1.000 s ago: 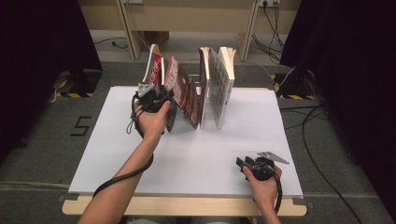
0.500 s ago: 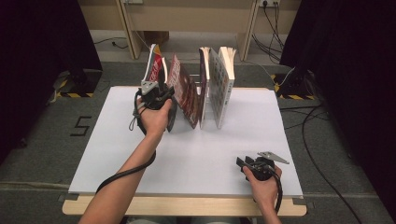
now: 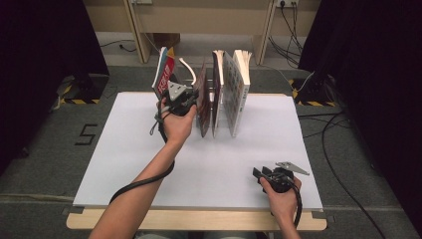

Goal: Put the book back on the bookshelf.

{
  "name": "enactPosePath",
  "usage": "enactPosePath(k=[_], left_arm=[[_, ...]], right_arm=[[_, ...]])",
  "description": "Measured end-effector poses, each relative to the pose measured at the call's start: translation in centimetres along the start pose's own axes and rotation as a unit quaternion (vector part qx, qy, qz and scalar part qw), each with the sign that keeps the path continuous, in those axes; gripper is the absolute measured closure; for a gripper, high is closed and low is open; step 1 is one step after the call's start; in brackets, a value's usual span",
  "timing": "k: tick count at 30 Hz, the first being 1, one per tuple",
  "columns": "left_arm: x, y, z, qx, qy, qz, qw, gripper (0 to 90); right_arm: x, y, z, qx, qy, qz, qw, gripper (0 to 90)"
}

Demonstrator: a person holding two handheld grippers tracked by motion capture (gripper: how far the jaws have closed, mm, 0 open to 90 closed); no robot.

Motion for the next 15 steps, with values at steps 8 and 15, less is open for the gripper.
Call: enactPosePath(k=[8, 15], left_arm=[[-0.85, 0.23, -0.50, -0.007, -0.003, 0.034, 0.9994, 84.2], [-0.61, -0.60, -0.39, 0.008, 0.000, 0.053, 0.9986, 84.1]], right_arm=[[0.09, 0.21, 0.16, -0.002, 0.004, 0.001, 1.0000, 55.1], [0.11, 0.32, 0.17, -0.002, 0.004, -0.002, 1.0000, 55.1]])
Point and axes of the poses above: each handheld gripper's, and its own axes: z roughly forward along the jaws, x roughly out of its underside, y roughly to its left, the point moved 3 cm from there along z, roughly forward along the jaws, and after that the axes turned 9 degrees about x, right-handed, at the moved point
